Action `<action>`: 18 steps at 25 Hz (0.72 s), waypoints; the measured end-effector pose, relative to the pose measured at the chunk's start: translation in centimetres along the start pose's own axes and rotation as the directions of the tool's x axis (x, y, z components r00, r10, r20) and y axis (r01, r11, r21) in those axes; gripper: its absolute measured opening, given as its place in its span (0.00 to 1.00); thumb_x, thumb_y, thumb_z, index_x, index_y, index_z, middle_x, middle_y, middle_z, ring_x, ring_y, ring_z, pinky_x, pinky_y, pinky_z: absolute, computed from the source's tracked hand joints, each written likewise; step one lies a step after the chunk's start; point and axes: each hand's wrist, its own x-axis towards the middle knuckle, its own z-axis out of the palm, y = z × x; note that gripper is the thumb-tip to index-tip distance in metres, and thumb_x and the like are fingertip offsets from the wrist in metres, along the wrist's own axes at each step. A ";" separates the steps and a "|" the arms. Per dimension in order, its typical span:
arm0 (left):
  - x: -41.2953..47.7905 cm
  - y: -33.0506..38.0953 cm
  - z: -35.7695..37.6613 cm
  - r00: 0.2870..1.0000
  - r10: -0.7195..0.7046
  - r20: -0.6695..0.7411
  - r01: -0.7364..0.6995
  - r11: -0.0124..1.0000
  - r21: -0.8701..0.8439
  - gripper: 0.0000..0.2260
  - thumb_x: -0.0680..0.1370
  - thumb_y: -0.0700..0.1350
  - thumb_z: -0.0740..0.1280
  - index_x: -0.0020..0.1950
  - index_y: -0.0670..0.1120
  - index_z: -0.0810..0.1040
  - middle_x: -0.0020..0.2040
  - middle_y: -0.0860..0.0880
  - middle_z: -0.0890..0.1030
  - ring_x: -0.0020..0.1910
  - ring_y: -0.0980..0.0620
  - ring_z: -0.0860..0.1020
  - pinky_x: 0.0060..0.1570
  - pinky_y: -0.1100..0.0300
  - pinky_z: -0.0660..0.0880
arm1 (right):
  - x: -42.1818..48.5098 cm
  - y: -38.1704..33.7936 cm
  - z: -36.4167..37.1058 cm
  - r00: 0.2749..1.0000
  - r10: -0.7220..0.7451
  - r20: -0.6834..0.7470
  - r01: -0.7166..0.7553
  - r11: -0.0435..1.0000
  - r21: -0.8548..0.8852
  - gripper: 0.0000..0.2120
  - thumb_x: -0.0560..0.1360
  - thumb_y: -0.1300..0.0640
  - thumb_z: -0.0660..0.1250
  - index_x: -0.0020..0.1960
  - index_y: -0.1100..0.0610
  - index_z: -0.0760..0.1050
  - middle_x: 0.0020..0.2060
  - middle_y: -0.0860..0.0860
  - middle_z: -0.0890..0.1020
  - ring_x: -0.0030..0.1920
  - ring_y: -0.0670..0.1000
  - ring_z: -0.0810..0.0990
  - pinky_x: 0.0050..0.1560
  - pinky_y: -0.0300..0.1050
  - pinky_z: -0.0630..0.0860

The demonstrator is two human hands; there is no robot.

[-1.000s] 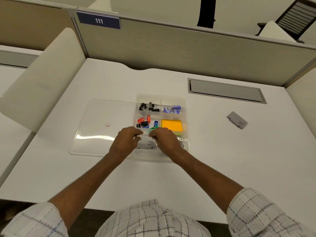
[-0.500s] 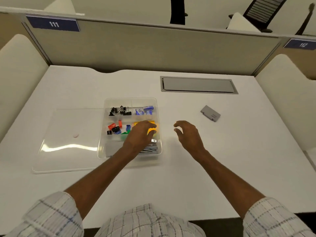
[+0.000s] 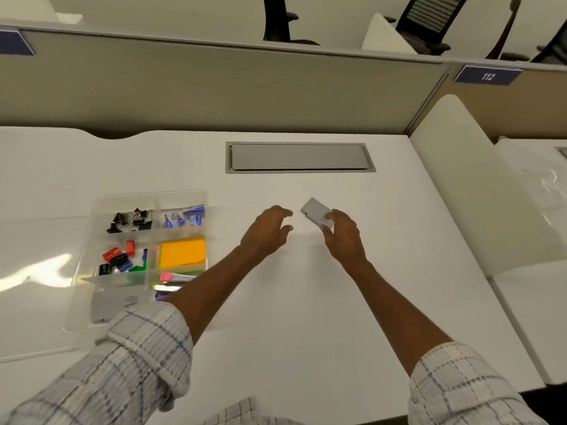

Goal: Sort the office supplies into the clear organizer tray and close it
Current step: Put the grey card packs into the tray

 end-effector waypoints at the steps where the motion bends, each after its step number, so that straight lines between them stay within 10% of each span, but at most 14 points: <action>1: 1.1 0.4 0.7 1.000 0.002 0.029 -0.002 1.000 0.015 0.19 0.81 0.45 0.65 0.71 0.45 0.72 0.70 0.47 0.74 0.69 0.48 0.72 0.69 0.53 0.68 | 0.8 0.5 -0.1 1.000 0.003 0.016 -0.003 1.000 0.002 0.15 0.78 0.60 0.67 0.64 0.62 0.74 0.64 0.56 0.78 0.65 0.58 0.75 0.63 0.46 0.70; 10: 8.1 1.4 5.9 0.961 -0.024 0.276 -0.071 0.941 0.330 0.31 0.83 0.48 0.61 0.81 0.40 0.50 0.81 0.40 0.51 0.80 0.43 0.51 0.77 0.51 0.55 | 4.5 3.5 0.3 0.973 -0.006 0.230 0.026 0.996 -0.084 0.26 0.77 0.55 0.70 0.72 0.61 0.68 0.67 0.57 0.75 0.68 0.57 0.72 0.67 0.51 0.71; 18: 7.8 0.3 5.9 0.983 -0.181 0.005 0.176 0.945 -0.276 0.22 0.79 0.44 0.67 0.72 0.41 0.70 0.62 0.41 0.78 0.58 0.43 0.78 0.60 0.50 0.76 | 4.3 3.1 0.6 0.985 -0.056 0.166 0.069 0.995 -0.071 0.29 0.70 0.64 0.73 0.69 0.57 0.67 0.61 0.55 0.71 0.60 0.56 0.73 0.54 0.52 0.78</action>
